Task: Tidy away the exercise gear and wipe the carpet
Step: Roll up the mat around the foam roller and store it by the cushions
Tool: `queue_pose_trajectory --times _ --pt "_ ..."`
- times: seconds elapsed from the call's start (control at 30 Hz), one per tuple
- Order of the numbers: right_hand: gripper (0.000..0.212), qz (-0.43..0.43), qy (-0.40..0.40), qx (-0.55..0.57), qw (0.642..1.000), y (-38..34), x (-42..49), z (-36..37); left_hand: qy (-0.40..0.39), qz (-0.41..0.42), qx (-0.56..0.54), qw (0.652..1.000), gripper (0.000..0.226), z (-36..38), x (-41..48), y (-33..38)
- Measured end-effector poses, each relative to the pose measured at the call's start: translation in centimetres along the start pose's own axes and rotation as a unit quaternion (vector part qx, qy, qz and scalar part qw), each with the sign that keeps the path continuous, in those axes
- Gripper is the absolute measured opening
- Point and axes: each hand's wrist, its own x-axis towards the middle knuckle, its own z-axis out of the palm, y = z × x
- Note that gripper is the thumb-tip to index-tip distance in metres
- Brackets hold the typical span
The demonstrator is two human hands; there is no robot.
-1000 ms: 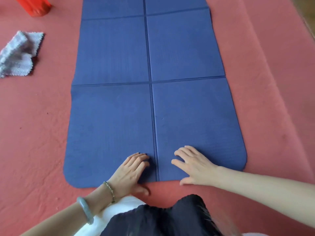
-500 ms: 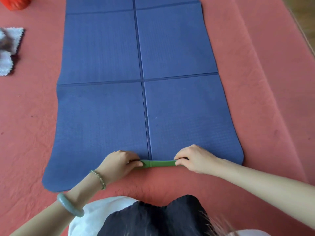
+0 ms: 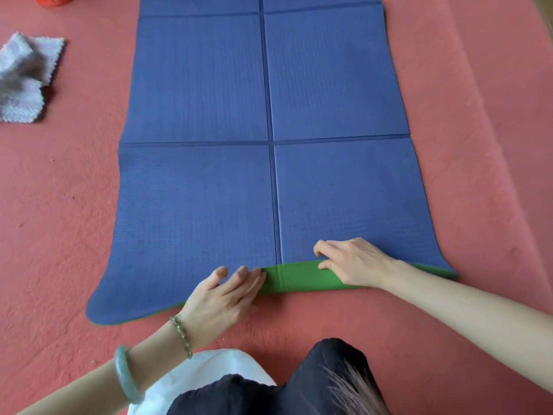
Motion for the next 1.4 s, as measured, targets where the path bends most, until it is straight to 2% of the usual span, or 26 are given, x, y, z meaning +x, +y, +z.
queue_pose_trajectory --times 0.1,0.2,0.3,0.43,0.5,0.6,0.73,0.83,0.93,1.07,1.17,1.3,1.4 --pt "0.009 -0.074 0.073 -0.063 0.993 0.5 0.1 0.9 -0.055 -0.038 0.015 0.998 0.046 1.2 -0.2 1.1" --pt "0.011 -0.122 0.142 -0.124 0.974 0.4 -0.2 1.3 -0.042 -0.062 -0.037 0.996 0.041 1.6 0.6 1.2" --pt "0.014 -0.115 0.161 -0.144 0.970 -0.8 -0.8 1.2 -0.037 -0.097 -0.076 0.992 0.035 1.3 0.9 0.6" --pt "0.060 -0.053 0.097 -0.208 0.972 -1.9 -2.6 2.1 -0.050 -0.121 -0.098 0.987 0.041 1.5 1.1 0.2" --pt "0.068 -0.025 0.099 -0.238 0.966 -1.9 -3.1 2.6 -0.048 -0.113 -0.103 0.987 0.042 1.6 1.0 -0.3" --pt "0.066 -0.003 0.122 -0.241 0.963 -1.9 -3.3 3.0 -0.036 -0.081 -0.098 0.991 0.041 0.7 0.7 -1.3" --pt "0.054 0.014 0.133 -0.252 0.959 -1.7 -3.7 3.3 -0.060 -0.074 -0.049 0.994 0.045 -0.9 -1.3 -1.2" --pt "0.050 0.030 0.133 -0.248 0.959 -1.7 -3.8 3.5 -0.071 -0.112 -0.039 0.990 0.051 -1.4 -2.2 -1.0" --pt "0.052 0.040 0.138 -0.252 0.957 -1.7 -3.8 3.5 -0.070 -0.142 -0.035 0.987 0.041 -0.5 -2.7 -0.6" --pt "0.054 0.039 0.158 -0.248 0.955 -1.3 -3.7 3.5 -0.085 -0.168 -0.039 0.981 0.050 0.5 -3.2 -1.3" --pt "0.051 0.052 0.168 -0.226 0.958 -1.0 -3.3 3.1 -0.064 -0.191 -0.042 0.978 0.040 0.4 -3.2 -1.5" --pt "0.047 0.071 0.156 -0.180 0.969 -0.9 -2.9 2.4 -0.065 -0.203 -0.087 0.973 0.035 0.3 -2.7 -2.4" --pt "0.050 0.066 0.126 -0.139 0.980 -0.5 -2.2 1.3 -0.091 -0.160 -0.156 0.970 0.039 0.4 -2.1 -4.6"
